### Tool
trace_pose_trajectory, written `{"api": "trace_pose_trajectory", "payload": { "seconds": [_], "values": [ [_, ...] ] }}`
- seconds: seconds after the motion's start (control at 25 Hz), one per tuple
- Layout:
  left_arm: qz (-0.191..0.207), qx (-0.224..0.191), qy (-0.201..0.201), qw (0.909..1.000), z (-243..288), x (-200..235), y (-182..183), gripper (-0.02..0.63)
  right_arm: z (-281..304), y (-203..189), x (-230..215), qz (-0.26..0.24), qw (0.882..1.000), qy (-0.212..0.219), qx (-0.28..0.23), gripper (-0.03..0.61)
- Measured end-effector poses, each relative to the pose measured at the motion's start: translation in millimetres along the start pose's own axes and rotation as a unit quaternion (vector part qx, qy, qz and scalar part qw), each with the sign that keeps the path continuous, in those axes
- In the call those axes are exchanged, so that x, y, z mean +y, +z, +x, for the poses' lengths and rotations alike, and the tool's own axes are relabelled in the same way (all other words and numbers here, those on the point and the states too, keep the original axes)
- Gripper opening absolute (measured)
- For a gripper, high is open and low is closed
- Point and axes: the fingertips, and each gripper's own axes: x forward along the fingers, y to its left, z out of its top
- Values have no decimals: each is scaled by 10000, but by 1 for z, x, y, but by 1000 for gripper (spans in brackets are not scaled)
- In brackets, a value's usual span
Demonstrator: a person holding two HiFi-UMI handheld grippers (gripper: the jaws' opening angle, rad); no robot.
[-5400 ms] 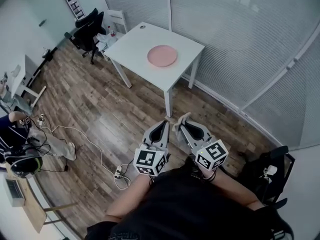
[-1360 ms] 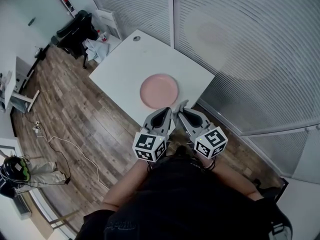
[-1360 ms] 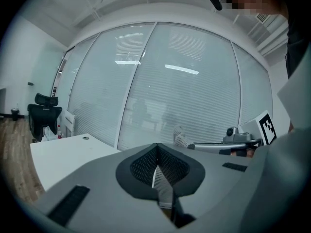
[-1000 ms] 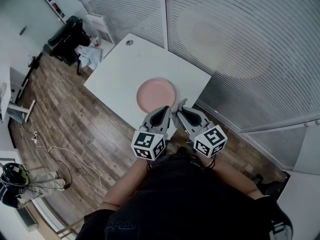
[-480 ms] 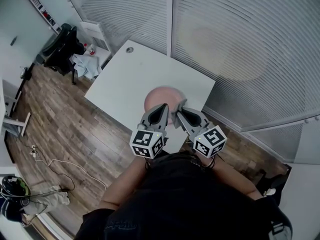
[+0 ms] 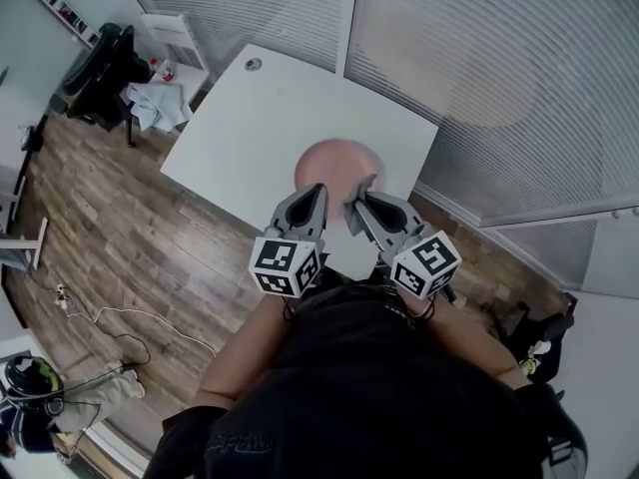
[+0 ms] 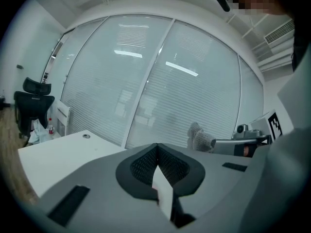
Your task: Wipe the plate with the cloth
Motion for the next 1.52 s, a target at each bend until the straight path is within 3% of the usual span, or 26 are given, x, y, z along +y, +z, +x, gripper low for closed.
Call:
{"api": "trace_pose_trajectory", "payload": {
  "seconds": [0.36,0.8,1.16,1.32,1.52],
  "values": [
    [-12,335,328,9989,1,24,-28,7,11,-15,-20,128,9997,36,198,43],
    [-414,944,986,9898,19,60,-91,6,34,-67,-66,155,9946,319,971,43],
    [-575,1675,1563,9717,38,96,-130,8,68,-88,-104,340,9866,665,1450,43],
    [-730,1912,1768,9627,44,110,-154,14,85,-114,-124,322,9810,830,1723,43],
    [-1016,2197,1911,9513,53,124,-183,53,101,-163,-147,376,9660,988,2360,43]
  ]
}}
